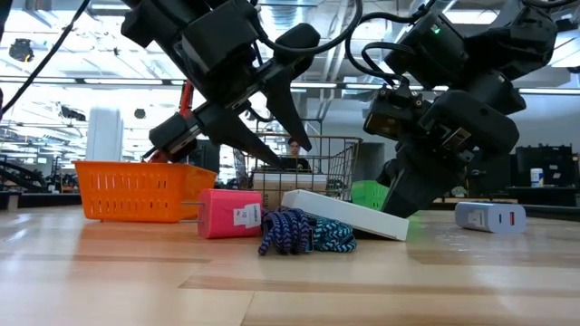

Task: Pick and place items into bin
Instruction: Put the card reader box into the wire basket

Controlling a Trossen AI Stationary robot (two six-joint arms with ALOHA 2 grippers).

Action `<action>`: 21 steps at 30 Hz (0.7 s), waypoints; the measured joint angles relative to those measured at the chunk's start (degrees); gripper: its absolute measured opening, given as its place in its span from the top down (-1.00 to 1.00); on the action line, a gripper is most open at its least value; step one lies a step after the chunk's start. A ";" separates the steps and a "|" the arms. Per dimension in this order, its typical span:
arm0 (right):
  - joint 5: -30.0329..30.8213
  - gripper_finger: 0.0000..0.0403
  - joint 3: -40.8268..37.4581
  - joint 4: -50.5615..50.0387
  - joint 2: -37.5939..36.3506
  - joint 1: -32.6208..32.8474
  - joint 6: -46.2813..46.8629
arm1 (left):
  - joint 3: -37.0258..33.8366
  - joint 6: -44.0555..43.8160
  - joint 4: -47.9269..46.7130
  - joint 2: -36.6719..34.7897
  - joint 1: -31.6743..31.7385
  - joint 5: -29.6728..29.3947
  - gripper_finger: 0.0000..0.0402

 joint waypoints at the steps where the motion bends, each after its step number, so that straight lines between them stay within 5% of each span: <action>1: 0.02 1.00 0.00 0.00 0.00 0.02 0.02 | 0.00 -0.15 0.01 0.00 -0.16 -0.02 0.32; 21: -1.84 1.00 0.00 0.53 -0.02 0.02 -2.14 | 8.43 -13.21 -8.18 4.23 -3.59 -7.56 0.32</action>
